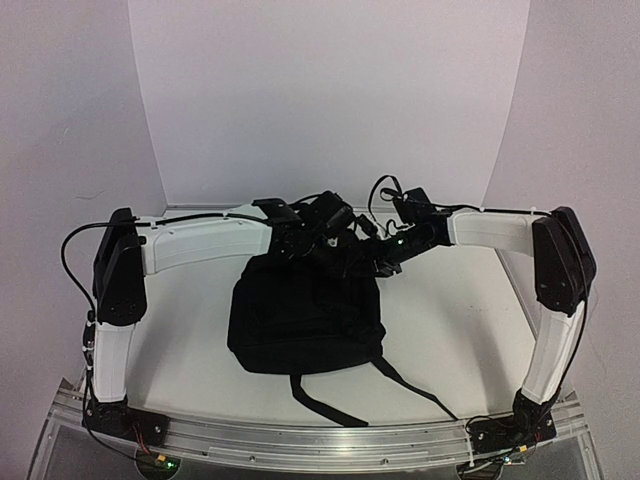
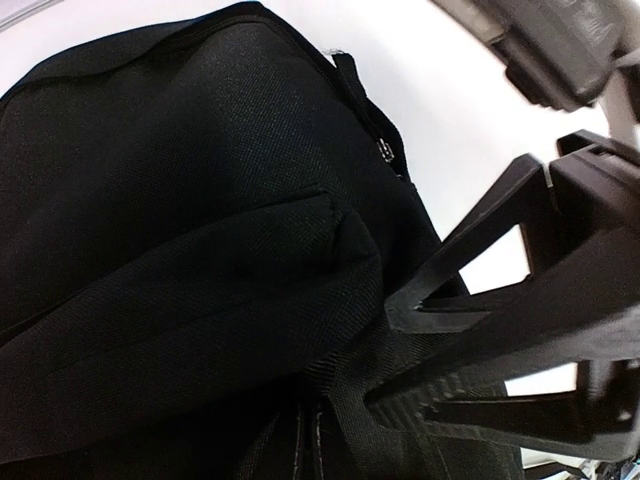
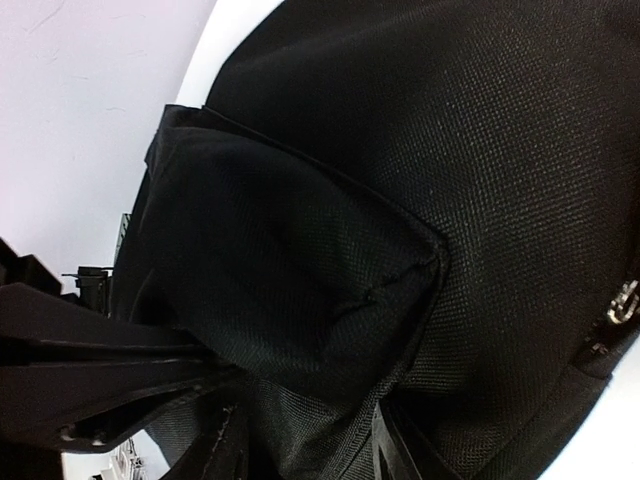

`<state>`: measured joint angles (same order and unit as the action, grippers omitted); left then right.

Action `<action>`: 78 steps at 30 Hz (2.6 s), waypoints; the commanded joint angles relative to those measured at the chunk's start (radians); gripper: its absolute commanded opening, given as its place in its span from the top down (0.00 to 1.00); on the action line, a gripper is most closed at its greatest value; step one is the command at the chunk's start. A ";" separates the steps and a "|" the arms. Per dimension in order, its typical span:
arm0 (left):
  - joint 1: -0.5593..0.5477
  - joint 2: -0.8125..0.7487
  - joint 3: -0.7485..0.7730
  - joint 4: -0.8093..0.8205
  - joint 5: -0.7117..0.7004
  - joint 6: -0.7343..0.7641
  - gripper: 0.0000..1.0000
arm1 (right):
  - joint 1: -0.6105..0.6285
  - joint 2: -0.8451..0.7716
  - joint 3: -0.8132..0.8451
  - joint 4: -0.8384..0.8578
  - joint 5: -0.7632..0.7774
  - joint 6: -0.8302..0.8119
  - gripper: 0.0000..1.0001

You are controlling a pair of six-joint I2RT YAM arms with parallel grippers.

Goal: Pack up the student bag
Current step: Zip the student bag at the center of the board.

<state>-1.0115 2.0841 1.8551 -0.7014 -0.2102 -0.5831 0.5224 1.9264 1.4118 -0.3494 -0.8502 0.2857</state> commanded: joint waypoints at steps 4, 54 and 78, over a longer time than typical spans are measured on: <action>0.008 -0.088 -0.028 0.065 0.026 -0.022 1.00 | 0.033 0.022 0.044 0.020 0.026 -0.014 0.61; 0.223 -0.548 -0.601 -0.070 -0.100 -0.149 1.00 | -0.079 -0.058 -0.002 -0.085 0.142 -0.086 1.00; 0.356 -0.389 -0.548 0.222 0.086 0.001 1.00 | 0.009 -0.081 -0.049 -0.086 -0.112 -0.099 1.00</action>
<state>-0.7103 1.6567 1.2311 -0.5693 -0.1511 -0.6393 0.4845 1.9069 1.4016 -0.4197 -0.8723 0.2110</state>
